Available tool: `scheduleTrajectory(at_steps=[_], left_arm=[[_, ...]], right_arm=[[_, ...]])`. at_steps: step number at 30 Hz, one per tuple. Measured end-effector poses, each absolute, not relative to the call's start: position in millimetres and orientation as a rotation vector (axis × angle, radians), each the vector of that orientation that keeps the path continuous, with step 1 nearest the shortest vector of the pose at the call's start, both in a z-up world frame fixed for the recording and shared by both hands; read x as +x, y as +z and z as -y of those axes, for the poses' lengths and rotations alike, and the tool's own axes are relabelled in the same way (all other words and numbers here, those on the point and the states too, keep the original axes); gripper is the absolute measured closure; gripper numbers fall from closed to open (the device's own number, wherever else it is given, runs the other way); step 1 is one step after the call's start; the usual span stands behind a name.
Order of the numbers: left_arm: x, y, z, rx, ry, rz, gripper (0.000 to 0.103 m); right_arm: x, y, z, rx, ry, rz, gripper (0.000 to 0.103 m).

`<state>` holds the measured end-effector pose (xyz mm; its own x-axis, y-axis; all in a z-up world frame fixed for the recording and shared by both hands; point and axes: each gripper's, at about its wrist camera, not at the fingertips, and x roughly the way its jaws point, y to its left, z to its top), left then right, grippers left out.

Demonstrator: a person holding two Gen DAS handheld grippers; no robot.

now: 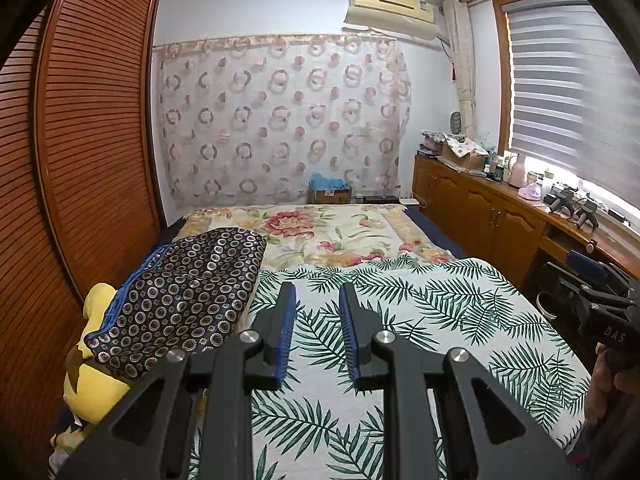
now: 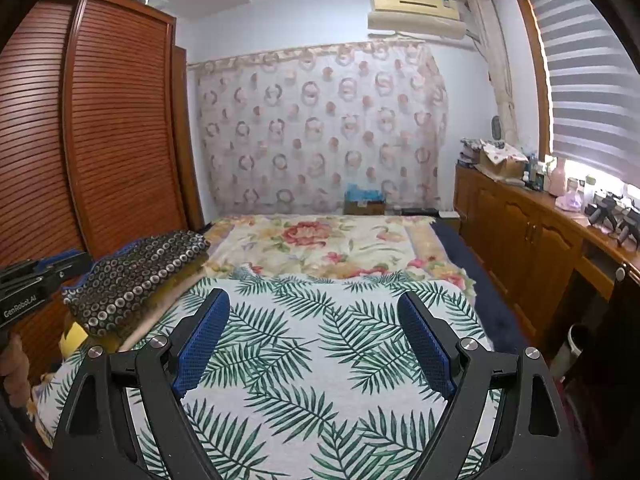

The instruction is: Fold small clothes

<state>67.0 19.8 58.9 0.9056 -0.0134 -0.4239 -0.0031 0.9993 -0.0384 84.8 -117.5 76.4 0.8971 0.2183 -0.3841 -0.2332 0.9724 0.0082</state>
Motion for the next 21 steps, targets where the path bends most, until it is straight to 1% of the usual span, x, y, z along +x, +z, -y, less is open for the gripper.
scheduleTrajectory(at_steps=[21], left_arm=[[66.2,58.5,-22.3,-0.038,-0.004,-0.435,0.082]], right_arm=[[84.4,76.0,117.6,-0.035,0.233,-0.393,0.015]])
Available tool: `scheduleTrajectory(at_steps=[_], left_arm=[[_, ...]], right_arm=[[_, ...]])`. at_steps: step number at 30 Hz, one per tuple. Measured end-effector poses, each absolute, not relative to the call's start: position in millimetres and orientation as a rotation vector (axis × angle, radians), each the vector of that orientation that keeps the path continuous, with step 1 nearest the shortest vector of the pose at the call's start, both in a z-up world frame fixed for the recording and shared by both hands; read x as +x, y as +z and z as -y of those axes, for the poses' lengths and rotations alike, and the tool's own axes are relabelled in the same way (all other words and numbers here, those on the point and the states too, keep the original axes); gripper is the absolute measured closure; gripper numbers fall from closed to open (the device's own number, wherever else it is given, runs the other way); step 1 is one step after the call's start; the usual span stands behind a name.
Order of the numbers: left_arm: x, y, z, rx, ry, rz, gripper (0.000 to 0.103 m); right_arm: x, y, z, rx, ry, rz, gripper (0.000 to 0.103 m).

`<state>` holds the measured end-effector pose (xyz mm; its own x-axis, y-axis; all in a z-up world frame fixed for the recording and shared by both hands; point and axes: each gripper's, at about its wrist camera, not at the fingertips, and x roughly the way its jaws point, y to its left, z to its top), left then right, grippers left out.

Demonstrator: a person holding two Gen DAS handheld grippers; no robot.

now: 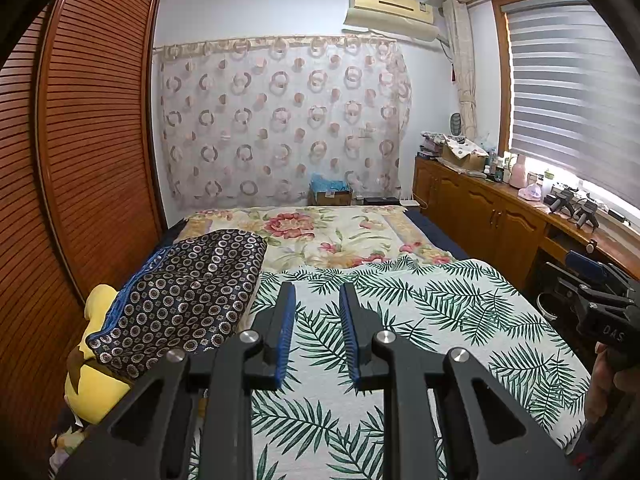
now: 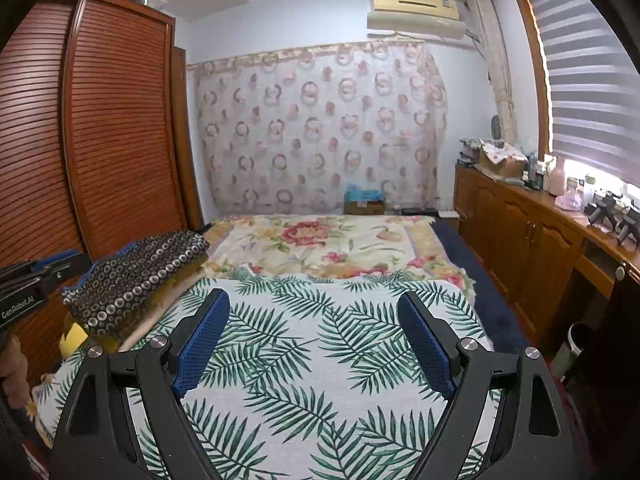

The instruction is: Fold small clothes

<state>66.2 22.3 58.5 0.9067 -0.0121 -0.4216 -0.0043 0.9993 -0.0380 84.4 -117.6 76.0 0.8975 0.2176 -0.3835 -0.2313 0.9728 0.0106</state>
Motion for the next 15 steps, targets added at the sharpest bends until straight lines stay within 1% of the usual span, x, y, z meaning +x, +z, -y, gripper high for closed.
scheduleTrajectory(at_steps=[15], left_arm=[[65.8,58.7,-24.7,-0.038,-0.003,-0.435,0.082]], right_arm=[[84.7,76.1,117.9,-0.036,0.231,-0.393,0.015]])
